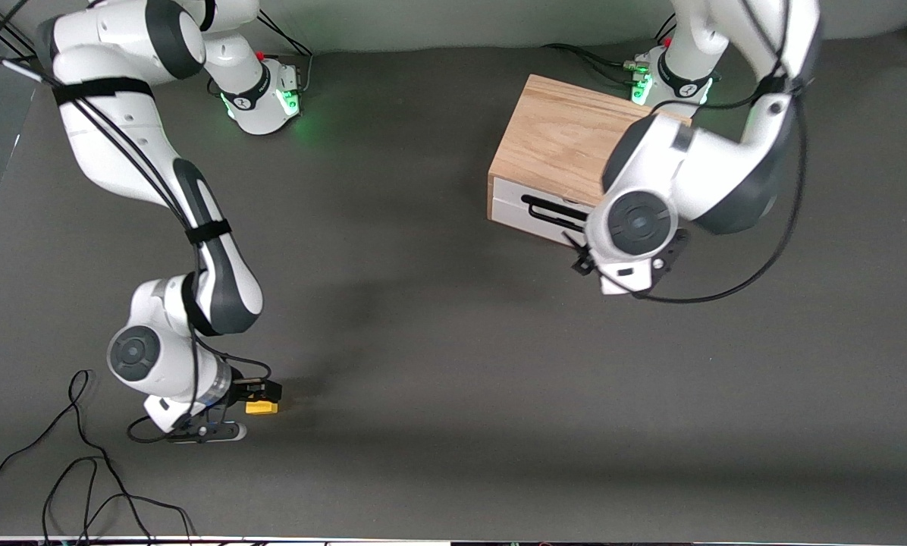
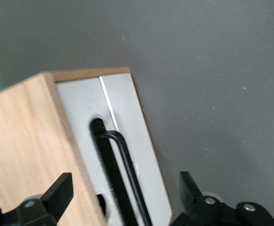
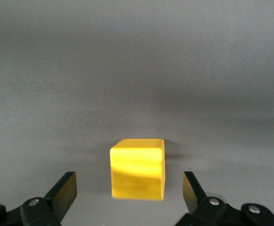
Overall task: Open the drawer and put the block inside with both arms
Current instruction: 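Lower the right gripper onto the cube while the left gripper reaches the drawer handle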
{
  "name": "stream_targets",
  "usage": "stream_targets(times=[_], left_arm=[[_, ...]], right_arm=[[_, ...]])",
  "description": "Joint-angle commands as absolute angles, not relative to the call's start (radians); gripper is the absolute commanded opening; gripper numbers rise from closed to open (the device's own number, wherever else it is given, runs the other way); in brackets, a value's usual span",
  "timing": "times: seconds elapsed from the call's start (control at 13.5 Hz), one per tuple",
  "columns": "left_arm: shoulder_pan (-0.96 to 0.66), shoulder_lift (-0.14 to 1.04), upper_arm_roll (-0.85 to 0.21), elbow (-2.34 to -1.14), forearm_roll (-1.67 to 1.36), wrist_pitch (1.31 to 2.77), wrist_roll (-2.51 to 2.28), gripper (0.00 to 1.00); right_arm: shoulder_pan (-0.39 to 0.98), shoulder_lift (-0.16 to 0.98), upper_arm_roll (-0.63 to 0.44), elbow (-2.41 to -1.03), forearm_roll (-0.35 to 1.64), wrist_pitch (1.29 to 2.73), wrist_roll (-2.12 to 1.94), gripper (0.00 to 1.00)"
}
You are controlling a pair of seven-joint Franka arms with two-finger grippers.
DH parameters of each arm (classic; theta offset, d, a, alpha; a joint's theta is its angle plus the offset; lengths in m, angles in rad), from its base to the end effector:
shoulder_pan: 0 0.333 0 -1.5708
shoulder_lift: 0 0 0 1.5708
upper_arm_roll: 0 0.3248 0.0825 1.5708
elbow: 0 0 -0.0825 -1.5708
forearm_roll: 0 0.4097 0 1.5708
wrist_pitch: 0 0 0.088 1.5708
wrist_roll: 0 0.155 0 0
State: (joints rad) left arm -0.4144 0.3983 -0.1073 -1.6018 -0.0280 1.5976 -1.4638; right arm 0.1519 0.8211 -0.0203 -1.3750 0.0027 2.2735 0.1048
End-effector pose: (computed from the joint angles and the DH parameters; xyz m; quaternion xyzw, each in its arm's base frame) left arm 0.5459 -0.3128 0.3293 -0.8714 -0.4473 0.1378 0.1474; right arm 0.7671 0.1044 0.1734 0.9991 0.0161 0.0392 0.0016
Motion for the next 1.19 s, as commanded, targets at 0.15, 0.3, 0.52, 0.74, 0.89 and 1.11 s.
stream_targets(times=[0.15,0.3,0.52,0.74,0.89,1.11], left_arm=[[-0.483,0.486,-0.095,-1.594,-0.037,1.629,-1.585,1.00],[-0.486,0.520,-0.095,-1.594,-0.037,1.634,-1.621,1.00],[-0.509,0.543,-0.097,-1.606,-0.035,1.637,-1.626,0.99],[-0.521,0.569,-0.097,-1.615,-0.035,1.640,-1.667,0.98],[-0.523,0.577,-0.097,-1.614,-0.032,1.664,-1.666,0.96],[-0.523,0.580,-0.097,-1.612,-0.018,1.738,-1.666,0.95]], right_arm=[[0.156,0.867,-0.025,-1.345,0.012,2.310,0.123,1.00],[0.156,0.877,-0.025,-1.347,0.012,2.322,0.123,1.00],[0.155,0.894,-0.026,-1.347,0.012,2.367,0.121,1.00],[0.155,0.896,-0.026,-1.347,0.012,2.368,0.121,0.95],[0.155,0.893,-0.026,-1.347,0.012,2.368,0.121,0.53],[0.155,0.888,-0.026,-1.347,0.011,2.367,0.121,0.24]])
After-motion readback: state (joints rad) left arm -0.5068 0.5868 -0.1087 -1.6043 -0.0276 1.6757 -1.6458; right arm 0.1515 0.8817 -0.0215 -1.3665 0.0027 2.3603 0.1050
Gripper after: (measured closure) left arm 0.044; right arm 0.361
